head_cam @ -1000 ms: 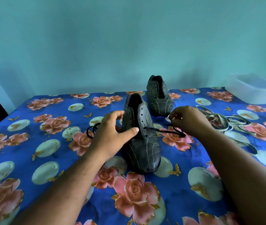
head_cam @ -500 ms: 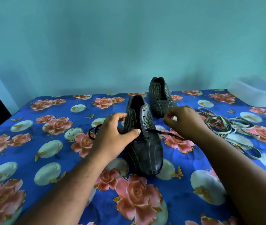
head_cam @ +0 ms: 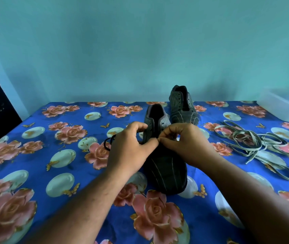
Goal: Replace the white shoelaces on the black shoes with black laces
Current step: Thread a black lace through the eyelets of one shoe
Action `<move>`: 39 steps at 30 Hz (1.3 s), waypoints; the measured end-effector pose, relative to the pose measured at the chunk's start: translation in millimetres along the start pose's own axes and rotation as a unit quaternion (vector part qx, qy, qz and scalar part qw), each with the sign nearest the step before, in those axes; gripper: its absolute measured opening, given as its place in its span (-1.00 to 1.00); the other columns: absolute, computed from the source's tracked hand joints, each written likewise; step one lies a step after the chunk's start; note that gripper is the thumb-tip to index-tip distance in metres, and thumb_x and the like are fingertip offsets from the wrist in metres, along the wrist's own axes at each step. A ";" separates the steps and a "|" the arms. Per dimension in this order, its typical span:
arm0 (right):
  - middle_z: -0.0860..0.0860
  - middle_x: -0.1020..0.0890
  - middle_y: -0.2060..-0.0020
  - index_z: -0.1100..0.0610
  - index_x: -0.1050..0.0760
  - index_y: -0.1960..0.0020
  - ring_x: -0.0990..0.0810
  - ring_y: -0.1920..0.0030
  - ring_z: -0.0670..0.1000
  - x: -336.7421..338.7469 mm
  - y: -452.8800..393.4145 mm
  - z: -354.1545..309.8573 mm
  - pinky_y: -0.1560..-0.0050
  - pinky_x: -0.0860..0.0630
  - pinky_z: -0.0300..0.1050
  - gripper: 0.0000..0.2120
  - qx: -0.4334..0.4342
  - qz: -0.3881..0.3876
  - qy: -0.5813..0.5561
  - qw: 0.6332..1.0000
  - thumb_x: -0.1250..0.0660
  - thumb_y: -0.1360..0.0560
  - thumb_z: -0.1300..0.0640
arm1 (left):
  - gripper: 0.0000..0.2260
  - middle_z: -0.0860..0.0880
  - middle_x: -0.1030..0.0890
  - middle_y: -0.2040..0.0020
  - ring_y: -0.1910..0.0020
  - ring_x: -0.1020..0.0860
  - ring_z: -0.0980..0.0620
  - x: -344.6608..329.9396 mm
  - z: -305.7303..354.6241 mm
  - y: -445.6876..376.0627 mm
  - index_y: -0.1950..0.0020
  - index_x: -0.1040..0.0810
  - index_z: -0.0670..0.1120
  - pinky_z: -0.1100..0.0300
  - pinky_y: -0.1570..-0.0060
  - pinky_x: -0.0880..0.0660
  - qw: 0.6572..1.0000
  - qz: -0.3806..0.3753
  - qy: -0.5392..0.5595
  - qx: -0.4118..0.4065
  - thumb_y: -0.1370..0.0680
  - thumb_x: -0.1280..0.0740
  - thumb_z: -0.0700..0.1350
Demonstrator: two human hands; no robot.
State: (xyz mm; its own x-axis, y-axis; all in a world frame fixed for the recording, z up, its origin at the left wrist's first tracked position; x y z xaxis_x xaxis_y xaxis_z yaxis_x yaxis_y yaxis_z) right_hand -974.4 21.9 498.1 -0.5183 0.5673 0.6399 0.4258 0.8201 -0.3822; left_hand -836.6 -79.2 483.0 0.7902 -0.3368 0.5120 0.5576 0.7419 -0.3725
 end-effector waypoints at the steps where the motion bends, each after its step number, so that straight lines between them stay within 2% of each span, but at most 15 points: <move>1: -0.15 -0.64 0.37 -0.01 -0.70 0.16 -0.58 0.30 -0.22 -0.7 0.3 -1.4 0.30 -0.42 -0.40 -0.95 0.002 0.002 0.009 1.000 -0.51 -0.46 0.13 | -0.61 0.19 -0.62 -0.06 0.25 -0.62 0.16 -0.1 1.9 0.8 -0.25 -0.58 0.08 0.09 0.10 -0.61 1.000 -0.001 0.002 -0.005 -0.45 -0.52 0.08; 5: -0.14 -0.68 0.30 -0.04 -0.70 0.13 -0.61 0.22 -0.19 -5.6 -0.7 -0.5 0.28 -0.43 -0.40 -0.97 0.007 -0.003 0.042 0.999 -0.49 -0.48 0.08 | -0.66 0.29 -0.56 -0.06 0.08 -0.60 0.27 -8.5 2.9 0.2 -0.26 -0.59 0.09 0.31 0.04 -0.52 0.999 -0.035 0.015 -0.023 -0.50 -0.49 0.05; 8: -0.13 -0.68 0.29 -0.03 -0.69 0.12 -0.61 0.26 -0.16 -6.0 -2.1 4.7 0.27 -0.50 -0.27 -0.95 0.003 -0.005 0.016 1.000 -0.48 -0.51 0.09 | -0.77 0.35 -0.56 -0.04 -0.05 -0.50 0.51 -14.0 -1.7 -4.8 -0.21 -0.63 0.06 0.46 -0.06 -0.44 0.995 -0.081 0.050 -0.034 -0.56 -0.44 0.02; 10: -0.13 -0.66 0.31 -0.04 -0.67 0.15 -0.59 0.30 -0.16 -6.0 -2.8 8.2 0.25 -0.53 -0.16 -0.93 -0.004 0.003 0.005 1.000 -0.48 -0.51 0.10 | -0.84 0.25 -0.64 -0.10 -0.19 -0.50 0.44 -14.9 -8.3 -9.7 -0.16 -0.69 0.04 0.27 -0.27 -0.46 0.992 -0.098 0.072 -0.037 -0.59 -0.43 -0.04; 12: -0.12 -0.67 0.31 -0.04 -0.67 0.15 -0.59 0.28 -0.14 -8.3 -2.9 9.4 0.22 -0.55 -0.08 -0.93 -0.008 0.002 0.007 1.000 -0.47 -0.51 0.09 | -0.85 0.12 -0.68 -0.17 -0.32 -0.54 0.19 -15.3 -13.9 -14.0 -0.13 -0.72 0.06 0.00 -0.38 -0.46 0.992 -0.097 0.070 -0.043 -0.57 -0.47 -0.08; 14: -0.10 -0.68 0.27 -0.03 -0.68 0.13 -0.62 0.24 -0.09 -10.8 -2.3 9.7 0.17 -0.57 -0.06 -0.93 -0.016 -0.016 -0.011 1.000 -0.47 -0.53 0.10 | -0.85 0.11 -0.70 -0.16 -0.25 -0.60 0.09 -15.5 -17.2 -16.0 -0.10 -0.73 0.07 -0.11 -0.32 -0.51 0.993 -0.092 0.067 -0.038 -0.55 -0.49 -0.09; 16: -0.08 -0.71 0.23 0.00 -0.71 0.09 -0.65 0.18 -0.09 -10.6 -1.0 9.2 0.16 -0.56 -0.22 -0.93 -0.023 -0.039 -0.051 0.998 -0.46 -0.54 0.14 | -0.88 0.16 -0.71 -0.07 -0.12 -0.63 0.14 -14.0 -17.8 -16.8 -0.05 -0.74 0.05 -0.09 -0.26 -0.55 0.993 -0.085 0.070 -0.035 -0.53 -0.51 -0.10; 18: -0.08 -0.71 0.20 0.03 -0.72 0.06 -0.66 0.15 -0.13 -8.3 -0.3 7.9 0.14 -0.55 -0.33 -0.91 -0.016 -0.056 -0.067 0.996 -0.46 -0.53 0.19 | -0.90 0.17 -0.72 -0.03 -0.12 -0.65 0.07 -12.7 -17.7 -16.9 -0.02 -0.74 0.03 -0.06 -0.23 -0.56 0.994 -0.081 0.071 -0.035 -0.52 -0.52 -0.10; 20: -0.08 -0.71 0.20 0.00 -0.72 0.06 -0.66 0.14 -0.11 -6.2 -0.9 8.6 0.09 -0.58 -0.23 -0.89 -0.010 -0.058 -0.054 0.997 -0.48 -0.51 0.20 | -0.91 0.15 -0.72 -0.03 -0.15 -0.65 -0.04 -12.0 -17.3 -16.4 0.00 -0.74 0.05 -0.01 -0.20 -0.56 0.994 -0.078 0.066 -0.037 -0.52 -0.52 -0.09; 23: -0.11 -0.71 0.22 -0.06 -0.72 0.08 -0.67 0.16 -0.10 -6.1 -1.8 10.9 0.06 -0.60 -0.03 -0.88 -0.004 -0.032 -0.026 0.999 -0.50 -0.48 0.16 | -0.92 0.12 -0.72 -0.04 -0.17 -0.64 -0.02 -11.3 -16.0 -16.2 0.00 -0.73 0.07 0.05 -0.18 -0.55 0.995 -0.073 0.055 -0.043 -0.52 -0.52 -0.06; 26: -0.18 -0.70 0.23 -0.06 -0.71 0.09 -0.66 0.16 -0.17 -6.4 -2.2 11.6 0.05 -0.62 0.00 -0.90 0.002 -0.002 -0.023 1.000 -0.52 -0.45 0.14 | -0.94 0.12 -0.71 -0.01 -0.16 -0.65 -0.03 -10.0 -14.6 -16.0 0.01 -0.72 0.07 0.12 -0.12 -0.54 0.995 -0.069 0.054 -0.050 -0.53 -0.51 -0.05; 31: -0.16 -0.70 0.21 -0.01 -0.69 0.04 -0.65 0.15 -0.23 -5.6 -2.6 10.2 0.05 -0.57 -0.27 -0.87 0.004 -0.007 -0.057 0.998 -0.55 -0.45 0.16 | -0.97 0.11 -0.66 0.10 -0.16 -0.63 -0.14 -10.3 -13.1 -14.5 0.04 -0.70 0.07 0.22 0.01 -0.44 0.995 -0.074 0.047 -0.046 -0.54 -0.49 -0.07; 34: -0.16 -0.70 0.22 -0.01 -0.67 0.02 -0.63 0.18 -0.24 -3.3 -5.4 12.3 0.09 -0.52 -0.36 -0.91 0.007 -0.019 -0.098 0.995 -0.48 -0.53 0.16 | -0.97 0.01 -0.70 0.02 -0.20 -0.60 -0.17 -12.0 -12.9 -14.1 0.04 -0.69 0.06 0.13 -0.06 -0.51 0.995 -0.080 0.045 -0.044 -0.56 -0.46 -0.08; 36: -0.14 -0.69 0.18 -0.03 -0.66 -0.09 -0.62 0.13 -0.19 7.6 -7.8 18.2 0.05 -0.53 -0.25 -0.88 0.008 0.014 -0.116 0.993 -0.37 -0.61 0.11 | -0.96 0.10 -0.67 0.10 -0.22 -0.60 -0.11 -12.6 -11.0 -13.0 0.06 -0.68 0.03 -0.01 -0.20 -0.53 0.994 -0.084 0.048 -0.043 -0.56 -0.45 -0.10; 39: -0.25 -0.61 0.01 -0.18 -0.54 -0.33 -0.56 -0.09 -0.10 15.2 -10.2 25.0 -0.13 -0.50 0.04 -0.71 0.054 0.028 0.034 0.998 -0.20 -0.66 -0.05 | -0.91 0.18 -0.68 -0.03 -0.33 -0.54 0.18 -14.2 -12.7 -14.1 0.12 -0.66 0.01 -0.04 -0.39 -0.44 0.992 -0.087 0.076 -0.040 -0.57 -0.44 -0.15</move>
State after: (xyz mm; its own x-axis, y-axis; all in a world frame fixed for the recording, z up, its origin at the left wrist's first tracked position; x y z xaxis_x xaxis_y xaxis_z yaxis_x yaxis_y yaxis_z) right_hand -1005.2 24.1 495.1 -0.4438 0.6087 0.6577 0.3688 0.7930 -0.4849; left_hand -852.4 -92.2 471.1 0.7064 -0.5442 0.4526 0.7022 0.6191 -0.3516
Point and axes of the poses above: each hand's wrist, its own y-axis away from the middle knuckle, its own x-axis out of the back of the hand, z = x × y, the point moved 10 cm from there along -y, towards the middle knuckle
